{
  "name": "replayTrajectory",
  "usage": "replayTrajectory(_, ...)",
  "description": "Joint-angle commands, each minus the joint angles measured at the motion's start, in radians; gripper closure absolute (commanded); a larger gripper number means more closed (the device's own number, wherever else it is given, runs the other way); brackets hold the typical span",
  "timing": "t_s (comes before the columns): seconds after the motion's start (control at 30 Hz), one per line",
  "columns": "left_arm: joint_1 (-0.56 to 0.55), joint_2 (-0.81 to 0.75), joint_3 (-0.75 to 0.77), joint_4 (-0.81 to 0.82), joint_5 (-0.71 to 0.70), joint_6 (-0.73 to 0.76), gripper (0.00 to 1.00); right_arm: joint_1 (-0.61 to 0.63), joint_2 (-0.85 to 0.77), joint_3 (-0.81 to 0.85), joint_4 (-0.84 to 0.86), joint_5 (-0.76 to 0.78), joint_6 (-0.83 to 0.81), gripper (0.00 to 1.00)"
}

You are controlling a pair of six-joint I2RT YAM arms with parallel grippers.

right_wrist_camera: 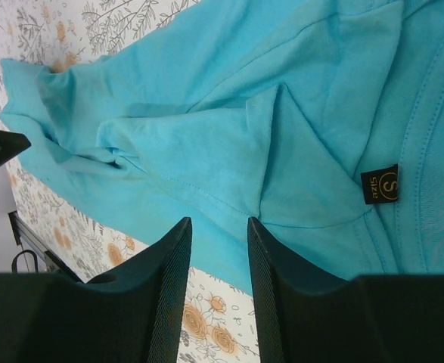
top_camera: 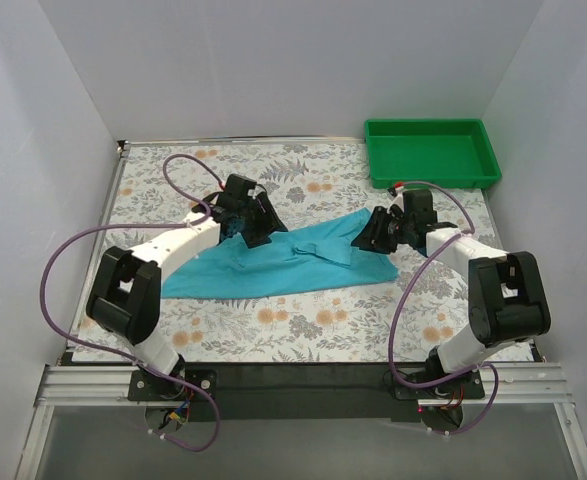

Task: Fold and stack the t-shirts
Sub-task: Fold the tshirt

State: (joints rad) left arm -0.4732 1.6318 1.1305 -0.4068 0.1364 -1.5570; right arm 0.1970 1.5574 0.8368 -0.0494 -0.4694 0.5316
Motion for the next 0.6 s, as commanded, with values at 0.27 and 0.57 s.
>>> replayTrajectory(0.27,-0.073,0.168,0.112,0.002,0.042,-0.021,0.57,0.022,0.055,0.012,0.028,-0.032,-0.002,0.66)
replayTrajectory(0.57,-0.088,0.233,0.167,0.006,0.051,-0.026,0.59,0.041,0.075,0.018,0.026,-0.032,-0.01,0.66)
